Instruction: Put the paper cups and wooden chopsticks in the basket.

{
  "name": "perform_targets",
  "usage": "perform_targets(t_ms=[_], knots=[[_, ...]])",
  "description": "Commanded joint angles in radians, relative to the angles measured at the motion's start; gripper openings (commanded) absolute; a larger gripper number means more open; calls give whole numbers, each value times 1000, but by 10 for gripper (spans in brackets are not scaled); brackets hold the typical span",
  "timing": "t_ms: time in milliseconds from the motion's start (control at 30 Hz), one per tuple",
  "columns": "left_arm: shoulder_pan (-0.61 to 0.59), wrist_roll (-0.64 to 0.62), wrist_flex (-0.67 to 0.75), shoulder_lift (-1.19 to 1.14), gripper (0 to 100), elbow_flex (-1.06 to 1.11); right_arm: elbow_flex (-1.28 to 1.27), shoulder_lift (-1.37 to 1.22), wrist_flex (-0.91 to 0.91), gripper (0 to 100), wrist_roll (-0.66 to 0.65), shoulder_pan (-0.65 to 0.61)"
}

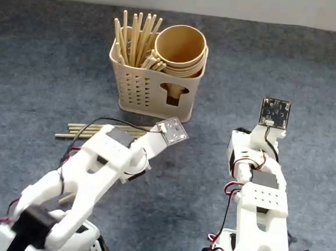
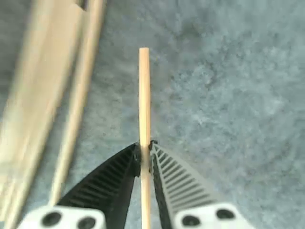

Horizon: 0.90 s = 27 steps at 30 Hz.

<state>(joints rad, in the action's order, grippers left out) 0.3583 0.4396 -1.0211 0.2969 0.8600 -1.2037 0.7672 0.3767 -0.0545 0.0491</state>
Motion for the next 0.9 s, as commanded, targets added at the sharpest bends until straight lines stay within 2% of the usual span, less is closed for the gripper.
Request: perform_targets(t_ms=[0, 167, 400, 567, 700, 867], knots=[[-15, -2, -80, 199, 5, -13, 10, 13, -24, 10, -12, -10], [-16, -55, -183, 343, 5, -110, 10, 13, -24, 10, -12, -10], [-42, -63, -327, 409, 5, -430, 10, 13, -24, 10, -12, -10], [-128, -192, -333, 409, 5, -685, 10, 13, -24, 10, -12, -10], [-170, -293, -215, 407, 5, -808, 10, 13, -24, 10, -12, -10], [-245, -450, 69, 407, 5, -820, 10, 13, -24, 10, -12, -10]])
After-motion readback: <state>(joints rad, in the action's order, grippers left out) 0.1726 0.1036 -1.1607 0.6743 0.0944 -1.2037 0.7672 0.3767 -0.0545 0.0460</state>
